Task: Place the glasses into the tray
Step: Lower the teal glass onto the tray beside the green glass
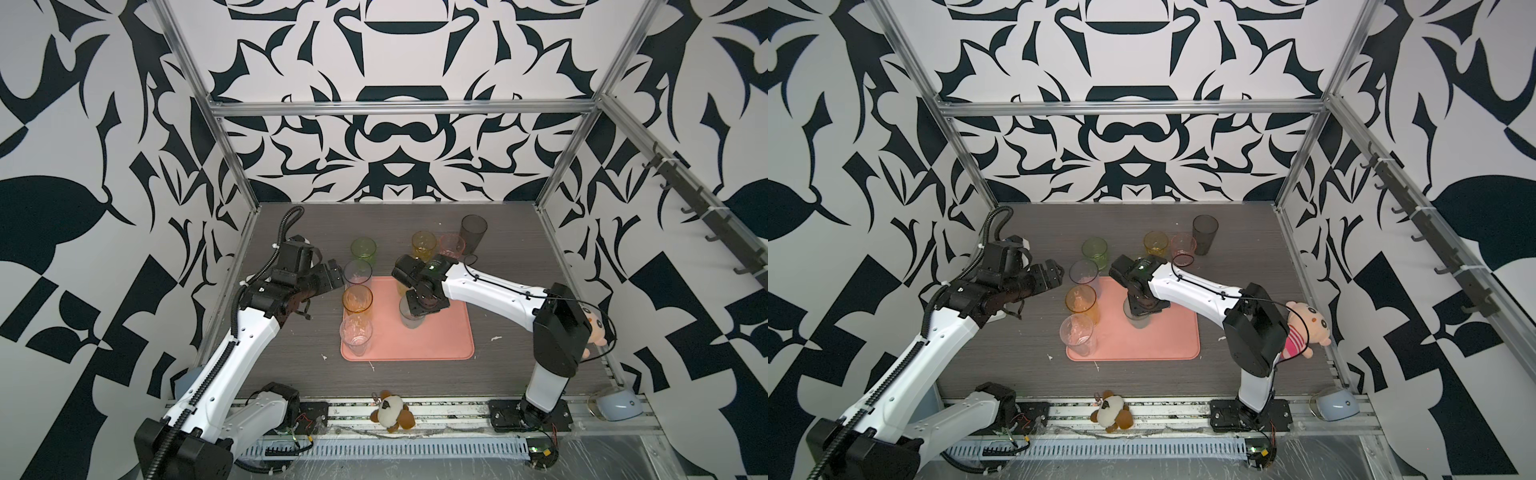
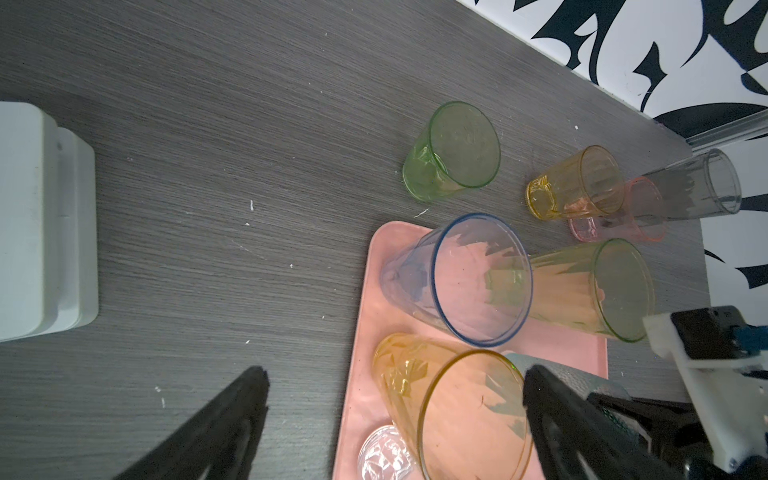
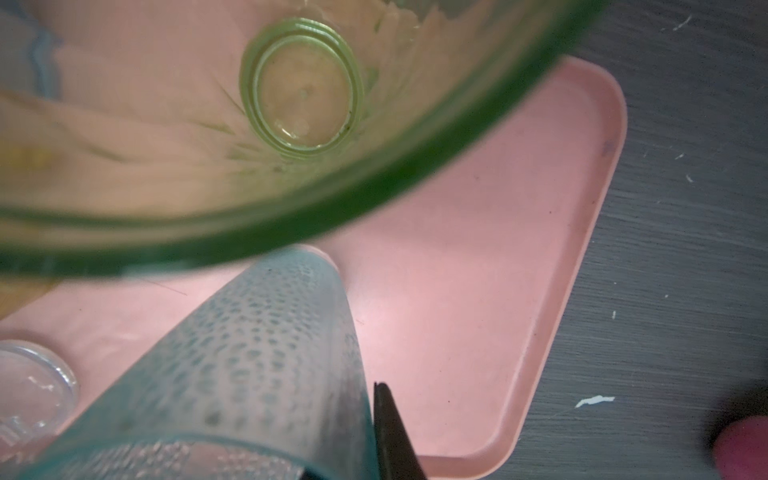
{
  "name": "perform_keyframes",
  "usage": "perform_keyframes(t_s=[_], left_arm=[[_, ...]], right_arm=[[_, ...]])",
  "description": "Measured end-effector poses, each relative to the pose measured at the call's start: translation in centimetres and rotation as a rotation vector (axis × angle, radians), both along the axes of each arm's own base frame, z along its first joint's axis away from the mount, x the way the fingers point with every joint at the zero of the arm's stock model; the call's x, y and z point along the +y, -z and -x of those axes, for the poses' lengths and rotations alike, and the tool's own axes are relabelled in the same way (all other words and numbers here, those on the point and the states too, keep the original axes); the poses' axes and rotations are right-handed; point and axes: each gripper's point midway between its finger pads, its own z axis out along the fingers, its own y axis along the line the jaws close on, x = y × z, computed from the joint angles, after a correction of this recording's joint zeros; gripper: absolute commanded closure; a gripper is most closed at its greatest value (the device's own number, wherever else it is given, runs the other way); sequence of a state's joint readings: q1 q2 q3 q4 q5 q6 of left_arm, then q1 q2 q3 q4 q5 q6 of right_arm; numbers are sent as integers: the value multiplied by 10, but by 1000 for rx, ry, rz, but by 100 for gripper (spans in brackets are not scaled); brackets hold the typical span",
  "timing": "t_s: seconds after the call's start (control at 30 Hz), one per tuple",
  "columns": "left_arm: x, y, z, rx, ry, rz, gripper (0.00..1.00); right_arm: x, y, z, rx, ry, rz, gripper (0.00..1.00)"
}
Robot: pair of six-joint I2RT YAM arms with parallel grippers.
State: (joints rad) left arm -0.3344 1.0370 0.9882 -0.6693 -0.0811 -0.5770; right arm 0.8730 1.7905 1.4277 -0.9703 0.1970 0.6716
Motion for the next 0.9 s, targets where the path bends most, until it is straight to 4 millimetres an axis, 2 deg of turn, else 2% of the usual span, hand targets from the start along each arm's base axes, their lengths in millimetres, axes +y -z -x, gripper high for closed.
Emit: perform_keyframes(t_s=[0.3,0.9], left_arm=[[0,0,0,0,0,2,1],[-2,-2,0,-4,1,18,0]], right_arm=[[1,0,-1,-4,2,-3,77],[7,-3,-13,-58,10,-27,81]])
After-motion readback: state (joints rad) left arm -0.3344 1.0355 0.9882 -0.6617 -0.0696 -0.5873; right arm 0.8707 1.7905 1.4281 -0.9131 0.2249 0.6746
